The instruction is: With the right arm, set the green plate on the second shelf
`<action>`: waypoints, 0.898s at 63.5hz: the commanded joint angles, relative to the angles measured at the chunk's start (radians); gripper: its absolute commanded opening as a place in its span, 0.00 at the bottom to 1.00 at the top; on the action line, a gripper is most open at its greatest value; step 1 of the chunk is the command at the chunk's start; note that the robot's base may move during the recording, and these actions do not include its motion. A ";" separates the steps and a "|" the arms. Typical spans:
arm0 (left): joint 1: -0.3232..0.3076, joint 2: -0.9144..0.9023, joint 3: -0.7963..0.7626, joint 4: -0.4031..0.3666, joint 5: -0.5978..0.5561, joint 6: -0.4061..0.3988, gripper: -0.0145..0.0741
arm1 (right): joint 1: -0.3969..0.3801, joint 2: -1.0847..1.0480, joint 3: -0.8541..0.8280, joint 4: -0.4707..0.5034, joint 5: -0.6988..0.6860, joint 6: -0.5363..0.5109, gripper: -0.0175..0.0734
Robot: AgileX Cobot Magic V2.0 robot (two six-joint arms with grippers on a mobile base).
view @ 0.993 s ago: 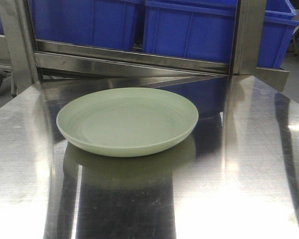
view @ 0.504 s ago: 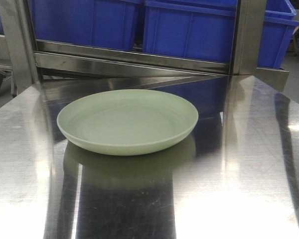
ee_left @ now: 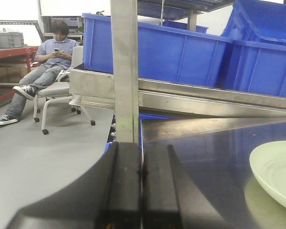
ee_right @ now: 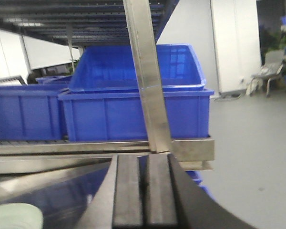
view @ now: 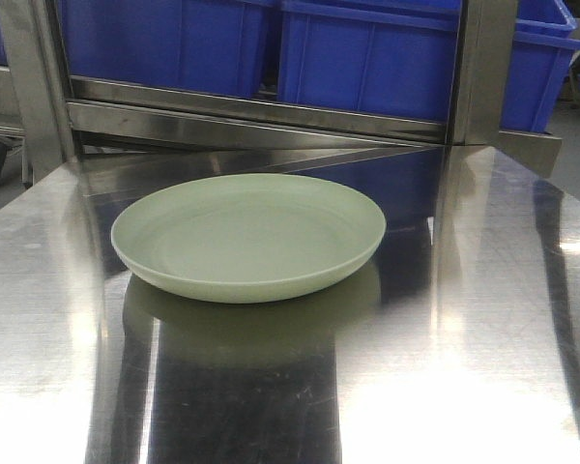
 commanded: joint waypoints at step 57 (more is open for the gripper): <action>-0.002 -0.016 0.040 -0.007 -0.081 -0.002 0.31 | 0.203 1.157 -1.193 0.372 0.998 -0.152 0.26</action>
